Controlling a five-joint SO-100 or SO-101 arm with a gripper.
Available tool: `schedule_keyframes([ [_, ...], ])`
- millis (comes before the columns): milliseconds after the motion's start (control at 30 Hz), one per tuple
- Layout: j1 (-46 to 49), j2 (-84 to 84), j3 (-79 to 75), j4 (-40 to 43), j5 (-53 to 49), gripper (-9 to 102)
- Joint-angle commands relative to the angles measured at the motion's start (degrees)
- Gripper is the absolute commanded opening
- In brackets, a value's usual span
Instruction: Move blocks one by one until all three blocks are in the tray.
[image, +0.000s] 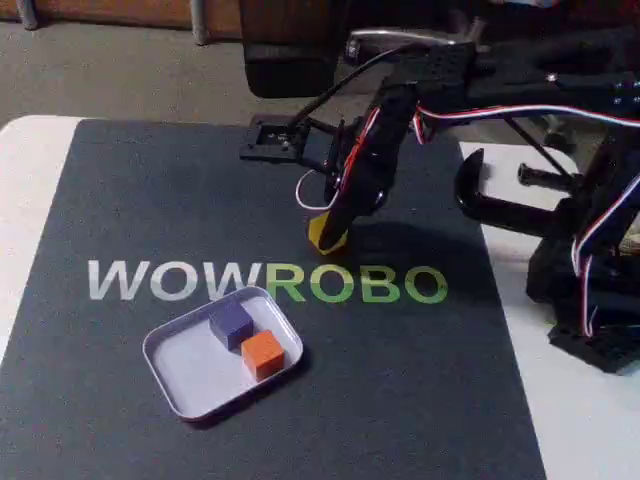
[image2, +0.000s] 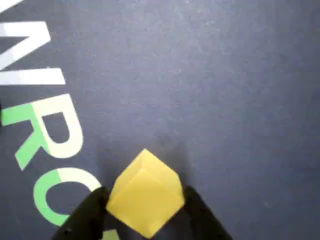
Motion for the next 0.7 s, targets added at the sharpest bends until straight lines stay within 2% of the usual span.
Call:
schedule_keyframes([
  [0,-0.26,0.70,-2.37,-0.35,-0.18,-1],
  [367,-2.99,6.24,-2.37,0.53,1.41,-8],
  [667,-10.99,15.38,-2.46,3.25,9.23,-8],
])
